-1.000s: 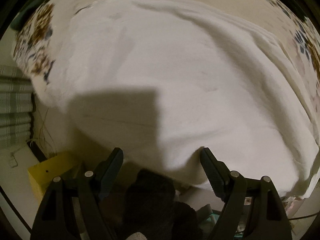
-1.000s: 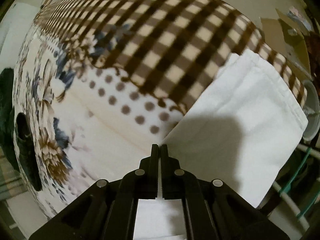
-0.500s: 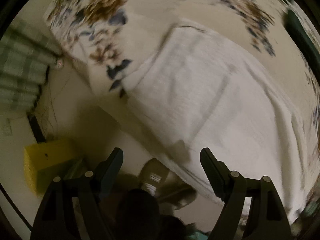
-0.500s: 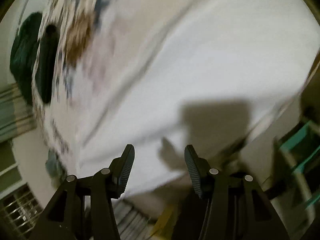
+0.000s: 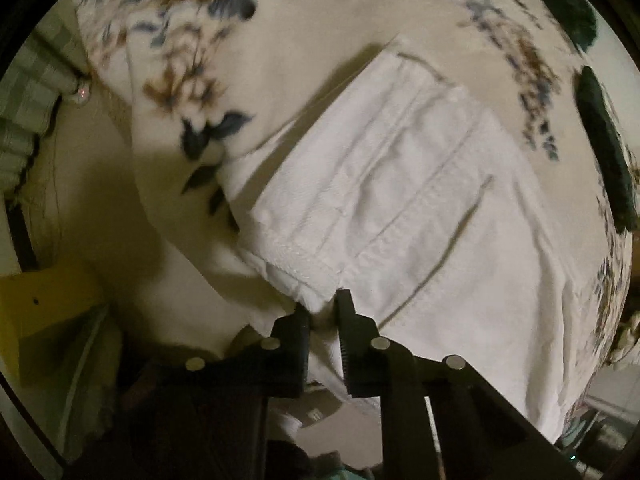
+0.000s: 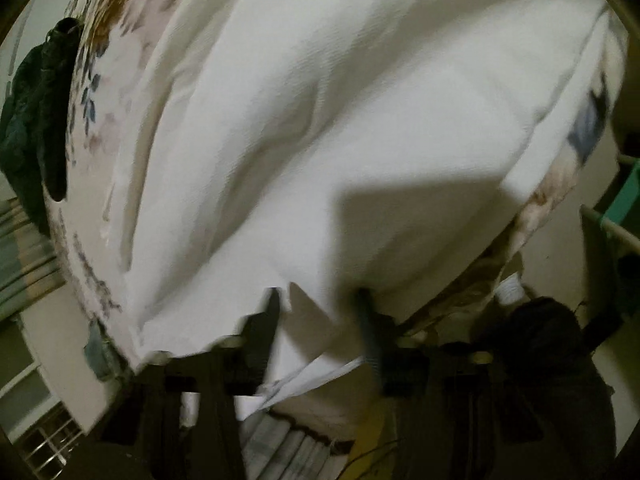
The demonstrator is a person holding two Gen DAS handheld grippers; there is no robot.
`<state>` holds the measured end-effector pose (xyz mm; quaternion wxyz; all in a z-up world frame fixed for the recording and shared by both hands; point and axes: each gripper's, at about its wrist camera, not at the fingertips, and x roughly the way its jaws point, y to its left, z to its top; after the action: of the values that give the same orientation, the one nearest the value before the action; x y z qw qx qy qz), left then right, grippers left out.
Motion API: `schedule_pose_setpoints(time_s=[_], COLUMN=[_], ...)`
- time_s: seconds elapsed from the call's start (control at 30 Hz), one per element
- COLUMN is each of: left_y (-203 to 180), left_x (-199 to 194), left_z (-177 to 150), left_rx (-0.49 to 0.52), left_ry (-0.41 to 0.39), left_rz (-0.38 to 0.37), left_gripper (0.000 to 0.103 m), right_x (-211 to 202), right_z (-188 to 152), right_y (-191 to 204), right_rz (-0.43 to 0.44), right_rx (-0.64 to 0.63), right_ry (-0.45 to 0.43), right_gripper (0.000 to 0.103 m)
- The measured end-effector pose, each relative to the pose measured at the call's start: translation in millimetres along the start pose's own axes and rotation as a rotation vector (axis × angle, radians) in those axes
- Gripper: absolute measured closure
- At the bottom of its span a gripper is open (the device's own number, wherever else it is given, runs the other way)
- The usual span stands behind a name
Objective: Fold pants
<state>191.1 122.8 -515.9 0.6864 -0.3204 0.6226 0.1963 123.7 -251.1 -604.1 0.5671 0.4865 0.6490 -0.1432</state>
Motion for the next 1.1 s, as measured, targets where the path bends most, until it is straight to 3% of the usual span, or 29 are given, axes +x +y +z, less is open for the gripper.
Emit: schedule_pose_setpoints(time_s=[0.1,0.27,0.37,0.47,0.63,0.67,0.73,0.77,0.8,0.87,0.93,1.1], left_y=[-0.2,10.6,29.3,44.6,44.3,45.6,46.0,45.0,43.2,34.8,21.2,-42.8], left_x=[-20.6,-54.3,-49.3,-32.7,-8.0,-8.7,-17.6,-23.9,-30.8,-44.2,-60.3,-76.1], left_z=[4.7,18.2,21.0,32.0,19.8,18.9,17.1,15.6,13.6,9.2,1.1,-28.0], left_rx=[0.004,0.02,0.044,0.025,0.087,0.089,0.095,0.1,0.107,0.136,0.175,0.306], left_ry=[-0.027,-0.054,-0.078,-0.047,-0.013,-0.007,-0.012,-0.019,-0.025,-0.044,-0.076,-0.106], left_rz=[-0.049,-0.104,-0.092,-0.083,-0.007,-0.012,-0.023,-0.022,-0.003,0.035,0.06,0.045], left_gripper=[0.095,0.095,0.095,0.095,0.09,0.09,0.088,0.086,0.081,0.067,0.047,0.041], right_x=[2.0,-4.5,-5.6,-0.8,-5.6,-6.7,-14.7,-22.1,-33.3,-51.8,-78.5,-146.5], right_z=[-11.0,-22.4,-29.1,-35.4,-28.0,-26.7,-23.8,-21.4,-17.9,-9.6,4.8,56.8], right_y=[10.6,21.1,22.5,19.3,-6.4,-8.1,-13.8,-17.5,-21.7,-29.0,-41.2,-82.3], right_rz=[-0.027,-0.048,-0.06,-0.066,-0.045,-0.045,-0.032,-0.022,-0.012,-0.011,-0.005,-0.003], right_rx=[-0.029,-0.079,-0.104,-0.11,-0.125,-0.127,-0.129,-0.128,-0.127,-0.122,-0.101,-0.033], right_ry=[-0.031,-0.038,-0.009,0.025,0.079,0.09,0.103,0.096,0.08,0.051,-0.003,-0.157], right_gripper=[0.103,0.103,0.103,0.103,0.101,0.097,0.074,0.056,0.05,0.048,0.044,0.043])
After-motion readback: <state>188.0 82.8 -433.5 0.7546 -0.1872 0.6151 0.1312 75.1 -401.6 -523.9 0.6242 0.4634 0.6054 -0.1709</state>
